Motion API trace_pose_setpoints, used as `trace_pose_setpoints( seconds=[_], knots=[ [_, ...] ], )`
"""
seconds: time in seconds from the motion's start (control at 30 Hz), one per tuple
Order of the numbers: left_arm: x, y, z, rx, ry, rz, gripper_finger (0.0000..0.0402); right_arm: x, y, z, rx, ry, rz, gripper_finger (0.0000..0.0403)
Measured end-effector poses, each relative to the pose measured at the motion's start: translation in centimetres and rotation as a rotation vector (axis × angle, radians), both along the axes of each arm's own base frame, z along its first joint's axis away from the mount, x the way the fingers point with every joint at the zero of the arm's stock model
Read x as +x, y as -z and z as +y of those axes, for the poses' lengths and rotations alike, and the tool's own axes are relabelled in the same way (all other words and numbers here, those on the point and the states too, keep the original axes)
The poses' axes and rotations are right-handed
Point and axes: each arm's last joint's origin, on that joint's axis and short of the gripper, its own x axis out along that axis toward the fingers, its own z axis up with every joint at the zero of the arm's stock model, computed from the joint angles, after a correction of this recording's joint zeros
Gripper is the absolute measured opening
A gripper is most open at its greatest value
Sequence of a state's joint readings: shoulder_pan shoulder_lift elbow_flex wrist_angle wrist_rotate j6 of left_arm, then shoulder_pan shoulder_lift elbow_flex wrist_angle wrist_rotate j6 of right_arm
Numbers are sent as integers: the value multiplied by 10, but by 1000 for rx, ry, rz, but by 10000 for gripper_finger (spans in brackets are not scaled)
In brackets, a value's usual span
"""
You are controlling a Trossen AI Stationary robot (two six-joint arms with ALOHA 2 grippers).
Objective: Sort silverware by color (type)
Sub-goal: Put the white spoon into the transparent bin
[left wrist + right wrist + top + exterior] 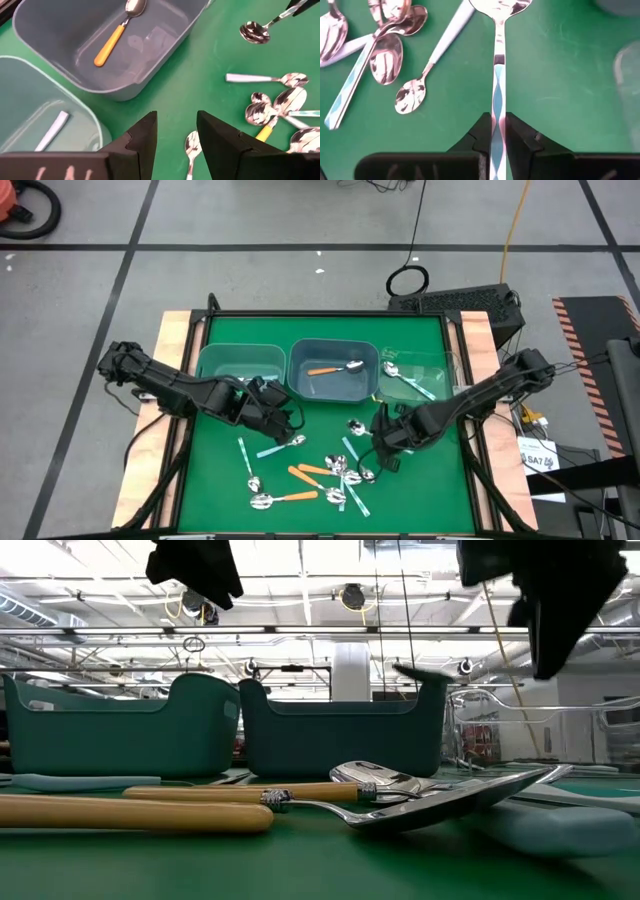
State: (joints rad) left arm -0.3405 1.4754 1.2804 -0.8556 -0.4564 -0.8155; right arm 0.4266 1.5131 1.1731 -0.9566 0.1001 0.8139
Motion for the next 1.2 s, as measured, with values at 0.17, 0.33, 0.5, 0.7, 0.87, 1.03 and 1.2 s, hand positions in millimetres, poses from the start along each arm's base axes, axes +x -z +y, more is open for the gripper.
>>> trace_pose_setpoints(
  seconds=[0.17,0.33,0.5,0.7,0.87,1.03,1.2],
  knots=[
    [0,0,0,-6,-7,-3,145,-4,-19,-10,-31,-53,24,27],
    [-1,0,0,-3,-7,4,145,-12,-34,-27,-80,-26,-9,27],
    [0,0,0,0,-4,6,145,-19,-46,-44,-83,-6,-40,27],
    [0,0,0,2,-1,6,145,-30,-59,-70,-122,22,-53,27],
    [0,0,1,4,-1,8,145,-38,-65,-90,-143,33,-37,27],
    [0,0,1,3,-1,8,145,-46,-70,-105,-154,41,-30,27],
    [0,0,1,0,-5,7,145,-60,-68,-116,-162,66,-22,27]
  ],
)
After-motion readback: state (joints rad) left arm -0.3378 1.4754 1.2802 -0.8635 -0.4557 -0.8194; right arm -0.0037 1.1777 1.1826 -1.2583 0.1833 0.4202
